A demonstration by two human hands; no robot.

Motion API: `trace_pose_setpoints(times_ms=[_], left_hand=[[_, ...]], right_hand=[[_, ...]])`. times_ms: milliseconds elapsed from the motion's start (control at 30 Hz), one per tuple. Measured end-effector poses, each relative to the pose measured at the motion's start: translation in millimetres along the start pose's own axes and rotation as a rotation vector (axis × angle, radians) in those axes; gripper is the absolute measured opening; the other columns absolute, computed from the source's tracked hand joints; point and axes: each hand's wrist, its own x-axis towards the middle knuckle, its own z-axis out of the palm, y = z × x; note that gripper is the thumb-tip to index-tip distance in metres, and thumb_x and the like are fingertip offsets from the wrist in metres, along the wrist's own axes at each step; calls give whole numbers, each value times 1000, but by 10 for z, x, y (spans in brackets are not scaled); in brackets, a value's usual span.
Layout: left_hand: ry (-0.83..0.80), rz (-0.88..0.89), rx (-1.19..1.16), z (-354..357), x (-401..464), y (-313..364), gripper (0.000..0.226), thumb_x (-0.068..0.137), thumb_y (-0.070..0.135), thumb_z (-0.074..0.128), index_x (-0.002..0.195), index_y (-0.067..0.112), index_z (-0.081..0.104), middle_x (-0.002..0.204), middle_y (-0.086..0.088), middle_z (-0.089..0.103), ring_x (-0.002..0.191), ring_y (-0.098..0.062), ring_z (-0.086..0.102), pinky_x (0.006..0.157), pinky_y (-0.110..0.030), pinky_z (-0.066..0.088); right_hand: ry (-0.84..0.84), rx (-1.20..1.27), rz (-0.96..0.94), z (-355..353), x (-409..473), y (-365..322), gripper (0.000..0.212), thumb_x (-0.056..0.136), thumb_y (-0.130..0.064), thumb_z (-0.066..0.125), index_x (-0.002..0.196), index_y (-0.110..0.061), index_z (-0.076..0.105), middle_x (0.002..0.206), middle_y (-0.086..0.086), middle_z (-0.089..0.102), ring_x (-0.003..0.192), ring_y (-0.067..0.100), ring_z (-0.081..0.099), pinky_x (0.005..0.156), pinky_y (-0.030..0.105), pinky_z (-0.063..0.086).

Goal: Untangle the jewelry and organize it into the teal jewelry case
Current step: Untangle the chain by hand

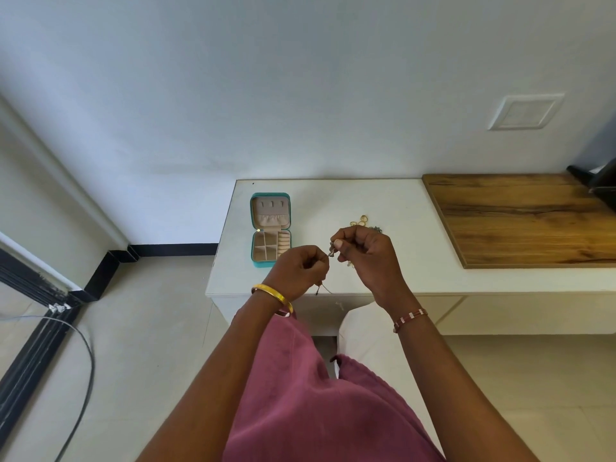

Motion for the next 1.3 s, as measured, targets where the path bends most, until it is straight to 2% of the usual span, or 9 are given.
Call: trace_pose_setpoints(times_ms=[100, 267, 367, 500, 667, 800, 1033, 1200, 1300], left_hand=[[-7, 29, -37, -18, 9, 0, 24, 84, -1, 49, 71, 18, 57, 64, 3, 57, 53, 1, 56, 61, -11, 49], [-37, 35, -133, -31, -12, -29, 29, 82, -6, 51, 71, 19, 59, 68, 2, 59, 56, 3, 57, 62, -10, 50], [0, 17, -149, -28, -21, -48, 24, 83, -5, 50, 82, 15, 63, 70, 2, 62, 55, 3, 59, 63, -10, 51], [54, 2, -183, -44, -14, -102, 25, 84, -3, 51, 92, 18, 62, 71, 1, 64, 55, 0, 61, 68, -13, 53], [67, 19, -138, -29, -20, -119, 22, 86, 0, 51, 89, 18, 64, 76, -2, 65, 58, 3, 62, 68, -10, 51], [77, 23, -127, -20, -26, -143, 21, 86, 2, 52, 87, 18, 65, 80, -5, 67, 62, 1, 63, 72, -17, 54], [86, 37, -160, 3, -26, -133, 8, 87, 9, 56, 86, 13, 63, 72, 3, 65, 55, 0, 62, 65, -14, 53], [72, 26, -96, 18, -25, -143, 9, 88, 10, 55, 83, 15, 62, 69, 3, 64, 53, 2, 60, 62, -10, 51], [71, 22, -117, 29, -35, -121, 14, 90, 10, 52, 82, 19, 60, 68, 5, 63, 52, 0, 59, 62, -13, 51]], right_hand=[[17, 19, 14, -17, -5, 2, 13, 86, 3, 55, 86, -7, 64, 73, 0, 63, 55, -1, 56, 60, 12, 47], [17, 54, 25, -38, -9, -9, 15, 87, 1, 56, 84, -10, 65, 74, 3, 65, 58, 3, 56, 62, 15, 48], [15, 72, 30, -56, -11, -20, 17, 87, 0, 56, 82, -13, 65, 73, 2, 65, 58, 4, 56, 63, 17, 49], [34, 73, 35, -85, -13, -46, 17, 87, -1, 56, 83, -14, 65, 75, 3, 65, 58, 3, 56, 62, 16, 48], [30, 69, 34, -83, -16, -62, 17, 87, -1, 56, 83, -14, 65, 75, 3, 65, 58, 3, 57, 62, 16, 48], [28, 55, 33, -86, -20, -67, 16, 87, -1, 57, 84, -13, 65, 74, 1, 65, 57, 1, 57, 63, 15, 49], [10, 27, 21, -73, -19, -90, 14, 86, 0, 58, 84, -12, 66, 74, -1, 66, 59, -1, 59, 61, 13, 49], [41, 23, 15, -96, -8, -95, 11, 86, 0, 58, 88, -7, 66, 76, 1, 65, 58, -1, 58, 61, 13, 48], [31, 21, 11, -108, -10, -105, 10, 86, 1, 57, 89, -5, 66, 75, 1, 65, 58, -1, 58, 61, 13, 49]])
